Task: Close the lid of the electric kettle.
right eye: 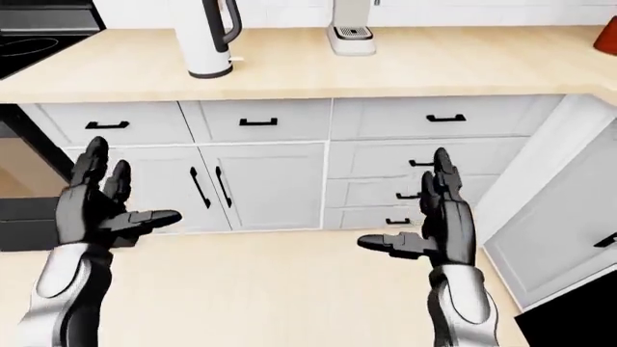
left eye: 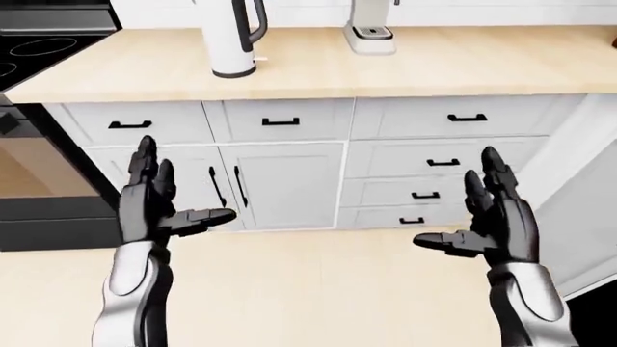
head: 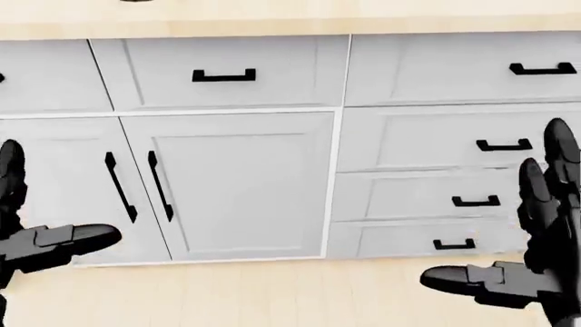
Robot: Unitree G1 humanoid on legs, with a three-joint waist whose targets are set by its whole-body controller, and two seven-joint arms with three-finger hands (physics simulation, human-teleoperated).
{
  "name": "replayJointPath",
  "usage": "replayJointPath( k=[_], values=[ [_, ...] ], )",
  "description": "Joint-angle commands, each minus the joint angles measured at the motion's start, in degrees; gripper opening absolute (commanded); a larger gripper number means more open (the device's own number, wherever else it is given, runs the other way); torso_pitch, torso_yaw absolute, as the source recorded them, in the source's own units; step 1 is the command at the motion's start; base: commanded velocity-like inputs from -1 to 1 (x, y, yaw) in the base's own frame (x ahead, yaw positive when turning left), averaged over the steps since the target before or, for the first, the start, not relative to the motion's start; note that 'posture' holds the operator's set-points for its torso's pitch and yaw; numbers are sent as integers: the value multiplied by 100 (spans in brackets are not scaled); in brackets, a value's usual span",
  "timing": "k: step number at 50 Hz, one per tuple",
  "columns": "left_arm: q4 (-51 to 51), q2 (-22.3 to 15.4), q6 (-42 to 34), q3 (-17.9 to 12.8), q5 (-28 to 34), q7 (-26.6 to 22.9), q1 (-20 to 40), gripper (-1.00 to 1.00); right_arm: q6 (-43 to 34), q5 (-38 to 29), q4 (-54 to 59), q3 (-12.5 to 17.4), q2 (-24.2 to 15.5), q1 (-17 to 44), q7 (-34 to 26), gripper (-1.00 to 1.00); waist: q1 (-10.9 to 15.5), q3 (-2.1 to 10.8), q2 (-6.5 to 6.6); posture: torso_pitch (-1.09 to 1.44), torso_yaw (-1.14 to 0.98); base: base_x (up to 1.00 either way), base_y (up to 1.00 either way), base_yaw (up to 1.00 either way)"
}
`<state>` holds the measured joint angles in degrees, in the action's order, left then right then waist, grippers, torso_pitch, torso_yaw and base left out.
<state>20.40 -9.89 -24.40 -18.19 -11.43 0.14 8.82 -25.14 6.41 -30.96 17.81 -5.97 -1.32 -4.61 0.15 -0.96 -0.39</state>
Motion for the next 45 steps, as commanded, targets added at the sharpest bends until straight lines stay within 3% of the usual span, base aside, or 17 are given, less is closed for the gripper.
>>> replayJointPath(
  k=[1, 5, 9, 10, 14, 20, 23, 31, 45],
  values=[
    [488, -203, -218, -159, -245, 125, 219, 100, -299, 131, -474, 163, -83, 127, -71, 100, 8, 80, 12, 0, 0, 0, 0, 0],
    [1248, -757, -1202, -872, -917, 439, 657, 100, -1386, 535, -1506, 859, -356, 409, -93, 100, 3, 72, 21, 0, 0, 0, 0, 0],
    [1658, -1513, -2044, -1695, -1995, 950, 1051, 100, -2276, 1045, -2177, 1610, -718, 697, -61, 100, 2, 11, 38, 0, 0, 0, 0, 0],
    [1654, -1622, -2043, -1742, -2132, 1052, 1053, 100, -2351, 1116, -2230, 1699, -763, 714, -55, 100, -2, -10, 45, 0, 0, 0, 0, 0],
    [1622, -2322, -2282, -2262, -2977, 1494, 1180, 100, -2962, 1804, -2558, 2648, -1153, 902, -9, 100, 1, -56, 58, 0, 0, 0, 0, 0],
    [1419, -2989, -2180, -2630, -3634, 1862, 1116, 100, -3278, 2684, -2640, 3471, -1630, 910, 270, 100, 15, -147, 68, 0, 0, 0, 0, 0],
    [1400, -3172, -2079, -2633, -3870, 2029, 1054, 100, -3259, 2971, -2634, 3600, -1783, 833, 451, 100, 11, -179, 68, 0, 0, 0, 0, 0],
    [1262, -3231, -1854, -2564, -3895, 2047, 949, 100, -3022, 3120, -2520, 3567, -1851, 655, 620, 100, 11, -184, 63, 0, 0, 0, 0, 0],
    [1348, -3054, -1811, -2447, -3756, 1977, 890, 100, -2756, 2598, -2500, 3383, -1746, 446, 362, 100, 4, -144, 59, 0, 0, 0, 0, 0]
  ],
)
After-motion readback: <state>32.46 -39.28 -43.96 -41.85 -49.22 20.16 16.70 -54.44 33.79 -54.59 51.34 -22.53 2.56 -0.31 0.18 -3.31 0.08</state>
